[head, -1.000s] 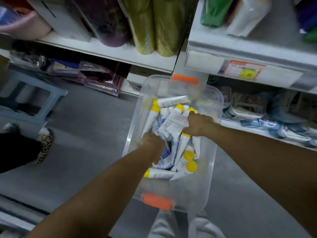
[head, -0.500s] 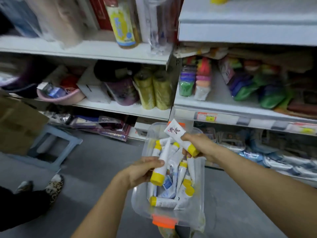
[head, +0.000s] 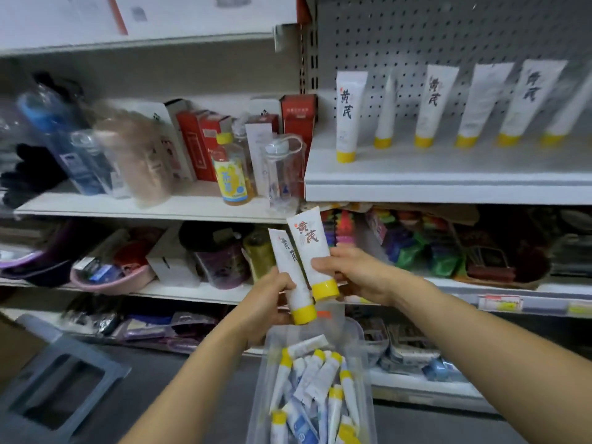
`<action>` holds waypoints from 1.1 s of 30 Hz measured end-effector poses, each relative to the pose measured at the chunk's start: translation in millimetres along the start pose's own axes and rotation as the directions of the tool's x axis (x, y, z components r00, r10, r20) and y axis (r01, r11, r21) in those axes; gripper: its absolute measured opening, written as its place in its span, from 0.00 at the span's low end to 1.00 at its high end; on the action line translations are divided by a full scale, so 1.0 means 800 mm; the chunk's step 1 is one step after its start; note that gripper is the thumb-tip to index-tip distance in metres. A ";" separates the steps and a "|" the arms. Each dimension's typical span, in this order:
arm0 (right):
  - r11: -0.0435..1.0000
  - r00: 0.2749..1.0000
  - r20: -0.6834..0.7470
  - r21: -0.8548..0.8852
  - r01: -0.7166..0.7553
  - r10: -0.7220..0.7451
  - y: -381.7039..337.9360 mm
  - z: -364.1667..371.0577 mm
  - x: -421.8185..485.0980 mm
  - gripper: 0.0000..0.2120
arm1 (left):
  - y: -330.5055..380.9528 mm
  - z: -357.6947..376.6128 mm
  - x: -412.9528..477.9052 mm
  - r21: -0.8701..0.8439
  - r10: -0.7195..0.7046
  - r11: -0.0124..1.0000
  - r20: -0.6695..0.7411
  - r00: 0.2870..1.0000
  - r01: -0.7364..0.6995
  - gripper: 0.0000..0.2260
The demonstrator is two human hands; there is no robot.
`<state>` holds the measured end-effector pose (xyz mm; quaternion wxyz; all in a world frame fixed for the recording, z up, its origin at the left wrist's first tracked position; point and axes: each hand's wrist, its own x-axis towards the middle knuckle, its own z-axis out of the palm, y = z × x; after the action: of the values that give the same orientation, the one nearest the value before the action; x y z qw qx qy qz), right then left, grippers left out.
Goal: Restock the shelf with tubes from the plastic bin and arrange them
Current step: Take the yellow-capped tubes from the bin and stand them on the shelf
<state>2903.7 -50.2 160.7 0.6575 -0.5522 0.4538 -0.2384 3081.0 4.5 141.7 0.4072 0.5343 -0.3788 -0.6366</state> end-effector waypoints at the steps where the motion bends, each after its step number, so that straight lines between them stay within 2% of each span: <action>1: 1.000 1.000 0.005 -0.011 0.017 -0.017 -0.009 -0.002 -0.002 0.05 | 0.007 0.005 0.000 0.020 0.034 0.999 -0.008 0.999 -0.034 0.17; 6: 0.987 0.987 -0.048 -0.043 0.154 -0.156 -0.059 -0.036 -0.010 0.12 | 0.058 0.034 0.012 0.108 0.167 0.981 -0.036 0.985 -0.162 0.17; 11: 0.957 0.954 -0.084 -0.047 0.285 -0.288 -0.111 -0.087 -0.017 0.14 | 0.112 0.069 0.036 0.070 0.272 0.960 -0.028 0.962 -0.270 0.15; 15: 0.908 0.897 -0.160 -0.158 0.388 -0.412 -0.154 -0.137 -0.012 0.11 | 0.150 0.099 0.061 0.016 0.312 0.950 -0.093 0.946 -0.312 0.12; 18: 0.870 0.821 -0.302 -0.264 0.417 -0.485 -0.177 -0.176 0.002 0.11 | 0.173 0.113 0.082 -0.007 0.335 0.940 -0.168 0.927 -0.340 0.10; 22: 0.867 0.780 -0.392 -0.319 0.382 -0.488 -0.188 -0.213 0.034 0.15 | 0.193 0.126 0.099 0.003 0.344 0.936 -0.215 0.914 -0.352 0.10; 26: 0.893 0.799 -0.415 -0.313 0.324 -0.435 -0.179 -0.231 0.063 0.16 | 0.202 0.138 0.108 0.027 0.350 0.935 -0.234 0.907 -0.354 0.12; 33: 0.904 0.812 -0.407 -0.273 0.330 -0.419 -0.161 -0.246 0.092 0.17 | 0.203 0.149 0.115 0.010 0.350 0.934 -0.229 0.908 -0.357 0.12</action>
<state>2793.4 -246.4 262.1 0.4166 -0.6191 0.4976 -0.4421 2973.1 -136.8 273.6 0.5647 0.5196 -0.4099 -0.4930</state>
